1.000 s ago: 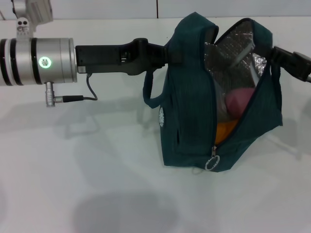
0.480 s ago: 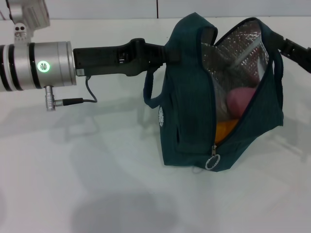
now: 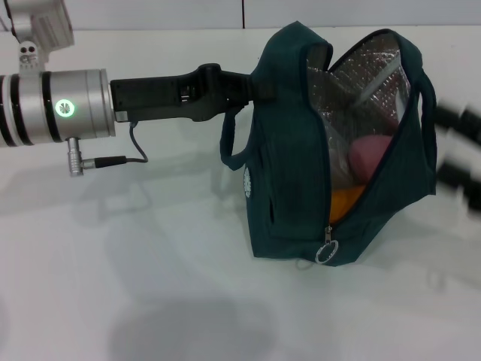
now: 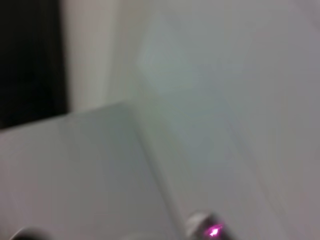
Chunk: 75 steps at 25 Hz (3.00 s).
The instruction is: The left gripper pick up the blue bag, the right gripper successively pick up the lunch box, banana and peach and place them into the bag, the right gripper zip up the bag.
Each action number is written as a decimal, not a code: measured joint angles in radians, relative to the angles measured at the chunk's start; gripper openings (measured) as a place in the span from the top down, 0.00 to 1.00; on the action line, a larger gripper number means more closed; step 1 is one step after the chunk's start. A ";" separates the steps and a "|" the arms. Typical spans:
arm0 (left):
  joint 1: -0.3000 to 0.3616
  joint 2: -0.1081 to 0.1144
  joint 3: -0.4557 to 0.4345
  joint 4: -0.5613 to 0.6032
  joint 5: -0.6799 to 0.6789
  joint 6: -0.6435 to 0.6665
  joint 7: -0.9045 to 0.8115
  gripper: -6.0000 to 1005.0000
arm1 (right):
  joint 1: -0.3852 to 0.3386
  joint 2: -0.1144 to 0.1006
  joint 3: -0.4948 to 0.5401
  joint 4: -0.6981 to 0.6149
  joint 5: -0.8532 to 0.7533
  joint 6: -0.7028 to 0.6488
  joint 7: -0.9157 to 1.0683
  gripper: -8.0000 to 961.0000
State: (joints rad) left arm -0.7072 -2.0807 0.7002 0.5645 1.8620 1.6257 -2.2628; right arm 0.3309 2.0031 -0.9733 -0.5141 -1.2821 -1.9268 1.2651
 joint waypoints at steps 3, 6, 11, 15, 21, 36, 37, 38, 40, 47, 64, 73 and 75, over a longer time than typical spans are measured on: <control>0.000 0.000 0.000 0.000 0.000 0.000 0.000 0.95 | -0.007 0.005 -0.013 0.050 -0.098 -0.084 -0.161 0.08; 0.000 0.000 0.000 -0.004 0.000 0.000 0.001 0.95 | -0.005 0.006 -0.064 0.121 -0.142 -0.099 -0.285 0.08; -0.003 0.001 -0.001 -0.011 0.000 0.000 0.002 0.95 | 0.008 0.008 -0.146 0.215 -0.149 0.042 -0.360 0.09; -0.006 0.000 -0.001 -0.011 0.000 0.000 0.002 0.95 | 0.021 0.012 -0.208 0.239 -0.145 0.171 -0.363 0.09; -0.009 -0.001 -0.001 -0.011 0.000 0.000 0.002 0.95 | 0.033 0.018 -0.275 0.241 -0.140 0.284 -0.365 0.10; -0.011 -0.002 0.001 -0.011 -0.001 0.000 0.003 0.95 | 0.051 0.022 -0.277 0.256 -0.100 0.345 -0.402 0.11; -0.011 -0.002 0.003 -0.011 -0.003 0.000 0.004 0.95 | 0.055 0.022 -0.280 0.256 -0.100 0.345 -0.402 0.11; -0.010 -0.002 0.004 -0.011 -0.008 0.000 0.006 0.95 | 0.059 0.023 -0.288 0.255 -0.100 0.345 -0.402 0.11; -0.010 -0.002 0.006 -0.011 -0.015 0.000 0.009 0.95 | 0.069 0.024 -0.306 0.253 -0.099 0.345 -0.402 0.11; -0.006 -0.002 0.007 -0.011 -0.021 0.000 0.013 0.95 | 0.095 0.025 -0.473 0.248 0.031 0.384 -0.404 0.12; -0.001 -0.002 0.007 -0.011 -0.022 0.003 0.014 0.95 | 0.076 0.018 -0.549 0.245 0.148 0.391 -0.397 0.19; -0.001 -0.001 0.007 -0.011 -0.021 0.006 0.014 0.95 | 0.075 0.017 -0.551 0.252 0.173 0.399 -0.382 0.39; -0.001 -0.001 0.007 -0.011 -0.021 0.006 0.014 0.95 | 0.075 0.017 -0.550 0.253 0.173 0.400 -0.382 0.46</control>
State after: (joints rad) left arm -0.7086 -2.0818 0.7072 0.5538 1.8407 1.6319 -2.2489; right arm 0.4055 2.0201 -1.5234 -0.2615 -1.1087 -1.5273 0.8833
